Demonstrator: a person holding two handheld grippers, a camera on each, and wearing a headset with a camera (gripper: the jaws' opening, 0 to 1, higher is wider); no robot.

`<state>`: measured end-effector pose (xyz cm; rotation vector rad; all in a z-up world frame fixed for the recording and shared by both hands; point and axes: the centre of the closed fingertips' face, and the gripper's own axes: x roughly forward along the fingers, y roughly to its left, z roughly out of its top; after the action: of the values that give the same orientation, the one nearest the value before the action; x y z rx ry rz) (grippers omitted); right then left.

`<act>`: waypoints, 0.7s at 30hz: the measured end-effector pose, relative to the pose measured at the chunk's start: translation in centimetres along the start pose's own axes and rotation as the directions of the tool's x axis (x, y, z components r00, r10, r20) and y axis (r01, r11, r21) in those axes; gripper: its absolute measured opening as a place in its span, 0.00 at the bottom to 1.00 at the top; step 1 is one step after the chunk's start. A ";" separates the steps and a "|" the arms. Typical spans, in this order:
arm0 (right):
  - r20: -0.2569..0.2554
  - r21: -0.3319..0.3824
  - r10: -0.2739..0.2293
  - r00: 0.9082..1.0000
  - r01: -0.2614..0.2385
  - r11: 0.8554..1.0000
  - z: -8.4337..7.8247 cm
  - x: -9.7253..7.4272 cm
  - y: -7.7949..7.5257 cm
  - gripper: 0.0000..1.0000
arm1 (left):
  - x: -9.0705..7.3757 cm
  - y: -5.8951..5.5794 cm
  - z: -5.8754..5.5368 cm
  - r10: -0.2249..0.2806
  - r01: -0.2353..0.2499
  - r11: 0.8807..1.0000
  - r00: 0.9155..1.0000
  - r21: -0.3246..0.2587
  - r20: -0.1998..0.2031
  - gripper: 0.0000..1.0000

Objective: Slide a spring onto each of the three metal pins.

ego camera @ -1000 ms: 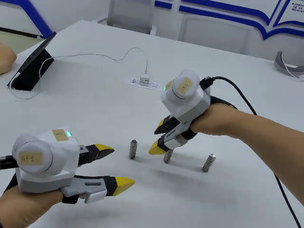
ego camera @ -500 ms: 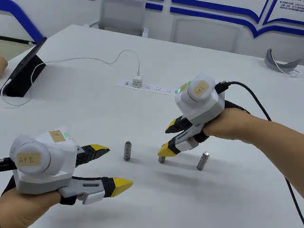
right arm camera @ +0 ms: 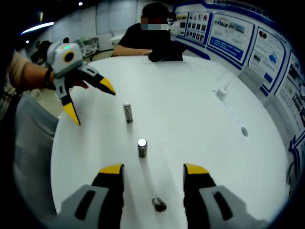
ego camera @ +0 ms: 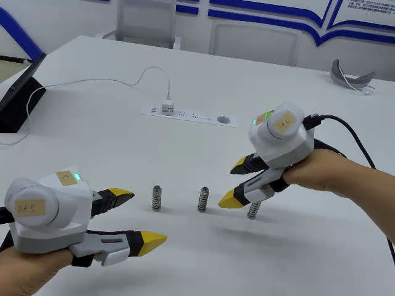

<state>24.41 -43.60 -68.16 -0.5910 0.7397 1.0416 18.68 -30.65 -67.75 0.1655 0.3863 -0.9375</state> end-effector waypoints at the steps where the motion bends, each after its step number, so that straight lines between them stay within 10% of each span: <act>1: 0.002 0.004 -0.003 1.000 0.003 1.000 -0.2 -0.1 0.0 0.52 | 0.0 0.0 0.0 -0.001 0.001 1.000 1.000 0.000 -0.001 0.63; 21: 0.059 0.103 -0.086 0.995 0.080 0.991 -4.2 -3.4 0.3 0.56 | 0.4 -0.2 -0.2 -0.017 0.017 1.000 1.000 0.003 -0.015 0.65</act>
<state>21.98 -48.44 -68.18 -0.4958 0.7023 0.9366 18.68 -31.07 -68.06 0.1728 0.4008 -0.9540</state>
